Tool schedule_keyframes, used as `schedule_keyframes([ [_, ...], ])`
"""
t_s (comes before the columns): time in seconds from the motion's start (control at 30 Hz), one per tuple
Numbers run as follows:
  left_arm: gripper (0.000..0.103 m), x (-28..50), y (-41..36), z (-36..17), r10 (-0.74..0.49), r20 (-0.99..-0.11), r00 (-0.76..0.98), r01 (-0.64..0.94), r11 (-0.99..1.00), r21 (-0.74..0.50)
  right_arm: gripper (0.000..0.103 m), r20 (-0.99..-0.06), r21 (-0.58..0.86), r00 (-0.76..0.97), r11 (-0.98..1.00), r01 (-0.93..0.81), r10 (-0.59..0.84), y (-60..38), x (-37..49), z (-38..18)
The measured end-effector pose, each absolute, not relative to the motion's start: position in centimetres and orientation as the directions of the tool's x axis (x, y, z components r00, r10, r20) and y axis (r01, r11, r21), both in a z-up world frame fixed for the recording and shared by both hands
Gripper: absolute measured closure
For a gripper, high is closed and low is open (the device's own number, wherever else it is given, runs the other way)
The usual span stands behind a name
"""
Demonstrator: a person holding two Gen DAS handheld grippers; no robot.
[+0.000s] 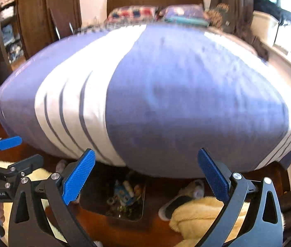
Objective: Collect trash
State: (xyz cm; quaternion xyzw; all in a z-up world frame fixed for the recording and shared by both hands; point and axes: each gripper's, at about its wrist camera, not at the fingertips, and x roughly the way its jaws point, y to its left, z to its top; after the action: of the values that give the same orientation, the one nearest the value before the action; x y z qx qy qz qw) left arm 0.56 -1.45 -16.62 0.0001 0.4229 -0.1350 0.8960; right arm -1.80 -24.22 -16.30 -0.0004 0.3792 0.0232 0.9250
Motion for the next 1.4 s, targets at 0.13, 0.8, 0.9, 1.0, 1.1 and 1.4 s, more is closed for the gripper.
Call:
schedule_keyframes([
  [0.13, 0.008, -0.7, -0.8, -12.2, -0.226, -0.680, 0.698, 0.223, 0.970, -0.094, 0.003, -0.616, 0.011, 0.787, 1.000, -0.013, 0.017, -24.7, -3.6, -12.2],
  [0.8, 0.008, -5.8, -0.7, 0.7, -0.171, -0.366, 0.915, 0.174, 0.984, -0.026, 0.003, -0.290, -0.027, 0.954, 0.997, 0.075, -0.080, -26.9, -9.3, -0.5],
  [0.9, 0.008, -6.0, -0.9, 0.9, -0.171, -0.361, 0.917, 0.176, 0.984, -0.017, 0.003, -0.272, -0.028, 0.959, 0.996, 0.079, -0.084, -26.8, -9.8, -0.1],
  [1.0, 0.008, -6.1, -1.0, 0.6, -0.173, -0.362, 0.916, 0.180, 0.983, -0.014, 0.003, -0.264, -0.024, 0.961, 0.997, 0.076, -0.080, -26.8, -10.1, 0.1],
  [1.1, 0.008, -6.1, -1.0, 0.4, -0.177, -0.365, 0.914, 0.185, 0.983, -0.014, 0.003, -0.269, -0.022, 0.960, 0.997, 0.072, -0.075, -26.6, -10.0, 0.0],
  [1.4, 0.008, -6.0, -0.8, 0.5, -0.180, -0.370, 0.911, 0.187, 0.982, -0.019, 0.003, -0.279, -0.022, 0.959, 0.999, 0.045, -0.049, -26.4, -9.5, -0.2],
])
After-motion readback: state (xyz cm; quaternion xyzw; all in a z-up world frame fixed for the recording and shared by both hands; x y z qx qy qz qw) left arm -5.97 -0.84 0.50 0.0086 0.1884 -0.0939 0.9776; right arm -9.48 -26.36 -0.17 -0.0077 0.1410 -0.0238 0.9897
